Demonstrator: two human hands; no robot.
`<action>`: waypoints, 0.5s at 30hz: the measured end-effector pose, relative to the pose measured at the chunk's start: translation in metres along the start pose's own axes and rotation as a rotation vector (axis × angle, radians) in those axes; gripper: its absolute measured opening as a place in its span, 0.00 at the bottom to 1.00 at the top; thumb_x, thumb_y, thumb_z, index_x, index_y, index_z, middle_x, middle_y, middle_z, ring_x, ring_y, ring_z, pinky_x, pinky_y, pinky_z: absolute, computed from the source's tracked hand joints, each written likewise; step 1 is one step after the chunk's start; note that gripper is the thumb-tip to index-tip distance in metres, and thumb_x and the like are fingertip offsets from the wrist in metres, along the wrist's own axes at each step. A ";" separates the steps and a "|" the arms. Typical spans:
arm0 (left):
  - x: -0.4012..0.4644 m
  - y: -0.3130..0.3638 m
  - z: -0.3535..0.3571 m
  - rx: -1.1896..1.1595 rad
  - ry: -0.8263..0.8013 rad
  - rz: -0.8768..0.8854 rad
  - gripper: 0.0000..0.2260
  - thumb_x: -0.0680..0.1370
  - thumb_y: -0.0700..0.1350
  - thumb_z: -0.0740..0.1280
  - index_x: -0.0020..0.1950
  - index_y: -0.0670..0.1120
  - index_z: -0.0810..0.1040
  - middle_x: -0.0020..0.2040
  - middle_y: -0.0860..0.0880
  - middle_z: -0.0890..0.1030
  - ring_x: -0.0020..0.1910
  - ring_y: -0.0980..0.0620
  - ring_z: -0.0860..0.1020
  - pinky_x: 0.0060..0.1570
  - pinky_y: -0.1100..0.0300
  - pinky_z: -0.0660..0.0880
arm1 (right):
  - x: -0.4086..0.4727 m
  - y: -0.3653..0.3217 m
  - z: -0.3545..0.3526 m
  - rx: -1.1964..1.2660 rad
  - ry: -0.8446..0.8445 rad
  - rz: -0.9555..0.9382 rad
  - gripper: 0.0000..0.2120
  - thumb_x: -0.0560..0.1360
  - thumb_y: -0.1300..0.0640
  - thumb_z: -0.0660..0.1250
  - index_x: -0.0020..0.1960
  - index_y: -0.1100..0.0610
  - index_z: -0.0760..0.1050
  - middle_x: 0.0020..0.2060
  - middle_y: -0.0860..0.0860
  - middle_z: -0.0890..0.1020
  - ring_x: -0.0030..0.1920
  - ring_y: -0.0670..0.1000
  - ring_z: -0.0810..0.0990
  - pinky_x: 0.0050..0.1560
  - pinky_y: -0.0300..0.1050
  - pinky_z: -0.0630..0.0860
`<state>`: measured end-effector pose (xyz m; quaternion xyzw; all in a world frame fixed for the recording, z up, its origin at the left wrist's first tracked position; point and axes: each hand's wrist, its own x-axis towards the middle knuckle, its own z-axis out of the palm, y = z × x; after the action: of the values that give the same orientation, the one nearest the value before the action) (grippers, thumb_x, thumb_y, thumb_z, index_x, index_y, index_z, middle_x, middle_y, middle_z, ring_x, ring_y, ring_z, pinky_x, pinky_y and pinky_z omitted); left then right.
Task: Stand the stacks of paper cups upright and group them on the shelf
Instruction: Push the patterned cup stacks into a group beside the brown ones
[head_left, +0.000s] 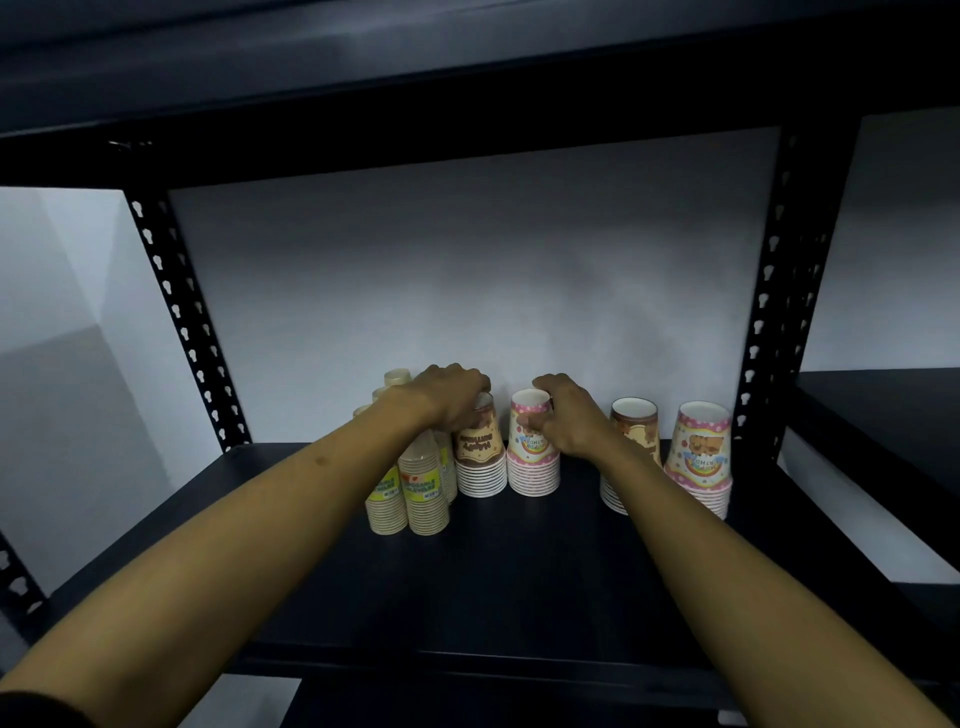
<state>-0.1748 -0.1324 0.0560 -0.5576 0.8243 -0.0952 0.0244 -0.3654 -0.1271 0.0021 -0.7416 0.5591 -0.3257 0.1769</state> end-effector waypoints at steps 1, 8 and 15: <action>-0.001 0.000 0.000 0.004 0.001 -0.001 0.20 0.80 0.53 0.66 0.70 0.48 0.72 0.65 0.45 0.79 0.60 0.44 0.77 0.54 0.52 0.73 | 0.001 0.000 0.000 -0.001 0.005 0.002 0.31 0.75 0.55 0.73 0.74 0.59 0.66 0.70 0.57 0.70 0.68 0.58 0.72 0.64 0.48 0.71; 0.001 0.003 0.002 0.044 -0.005 -0.037 0.19 0.80 0.53 0.66 0.69 0.48 0.72 0.64 0.44 0.79 0.59 0.43 0.78 0.54 0.50 0.75 | 0.004 -0.001 0.001 -0.020 0.014 -0.003 0.23 0.73 0.54 0.75 0.63 0.61 0.74 0.60 0.59 0.75 0.59 0.59 0.77 0.57 0.52 0.77; 0.001 0.004 0.002 0.032 -0.009 -0.049 0.19 0.80 0.52 0.66 0.69 0.48 0.72 0.63 0.44 0.79 0.58 0.43 0.78 0.55 0.50 0.76 | 0.005 0.001 0.002 -0.019 0.024 -0.010 0.24 0.73 0.54 0.75 0.65 0.60 0.72 0.61 0.58 0.74 0.60 0.59 0.77 0.58 0.52 0.77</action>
<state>-0.1779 -0.1320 0.0529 -0.5774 0.8088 -0.1062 0.0348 -0.3638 -0.1319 0.0011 -0.7422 0.5603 -0.3301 0.1617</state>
